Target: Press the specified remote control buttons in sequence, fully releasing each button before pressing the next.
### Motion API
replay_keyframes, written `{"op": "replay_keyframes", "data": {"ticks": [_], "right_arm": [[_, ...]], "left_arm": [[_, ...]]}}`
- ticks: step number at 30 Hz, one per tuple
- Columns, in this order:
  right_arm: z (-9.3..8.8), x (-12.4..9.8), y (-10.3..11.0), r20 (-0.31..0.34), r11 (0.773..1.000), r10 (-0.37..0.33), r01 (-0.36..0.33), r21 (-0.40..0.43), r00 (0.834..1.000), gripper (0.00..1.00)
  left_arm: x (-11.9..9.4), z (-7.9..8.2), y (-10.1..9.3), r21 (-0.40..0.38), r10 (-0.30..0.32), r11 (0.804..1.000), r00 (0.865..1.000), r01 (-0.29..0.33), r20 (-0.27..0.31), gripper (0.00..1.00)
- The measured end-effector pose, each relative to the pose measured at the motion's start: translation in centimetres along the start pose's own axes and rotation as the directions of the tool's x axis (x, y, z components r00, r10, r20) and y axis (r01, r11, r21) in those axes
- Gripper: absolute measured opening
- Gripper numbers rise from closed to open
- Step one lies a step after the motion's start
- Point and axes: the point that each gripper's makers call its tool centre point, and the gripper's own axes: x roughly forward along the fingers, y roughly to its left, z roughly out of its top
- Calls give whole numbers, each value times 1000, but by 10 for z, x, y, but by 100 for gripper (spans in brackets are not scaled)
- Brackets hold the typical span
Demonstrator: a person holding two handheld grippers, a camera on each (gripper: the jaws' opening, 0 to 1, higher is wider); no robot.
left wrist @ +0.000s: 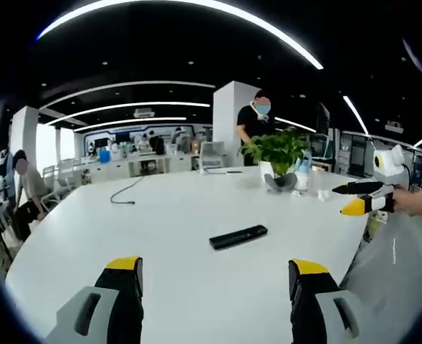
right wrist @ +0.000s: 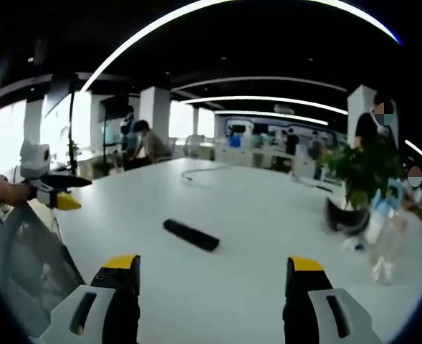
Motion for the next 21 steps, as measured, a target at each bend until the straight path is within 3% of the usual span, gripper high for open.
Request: {"op": "replay_keyframes", "data": {"ticks": [4, 13, 14, 16, 21], "right_arm": [[0, -1, -5, 12, 1000, -9, 8, 28, 1000, 81], [-2, -1, -12, 4, 999, -34, 34, 34, 999, 80], [-2, -1, -12, 1, 999, -38, 38, 35, 999, 80], [-4, 0, -13, -6, 999, -39, 39, 37, 999, 79], [-5, 1, -11, -15, 999, -33, 33, 20, 999, 80]], "left_arm": [[3, -7, -1, -9, -11, 1000, 999, 11, -37, 88], [8, -10, 0, -132, -47, 991, 997, 39, -66, 91], [8, -10, -1, -145, -53, 989, 997, 43, -63, 91], [6, -18, -4, -198, -69, 979, 991, 46, -114, 90], [7, -21, -6, -243, -122, 966, 985, 91, -119, 89]]}}
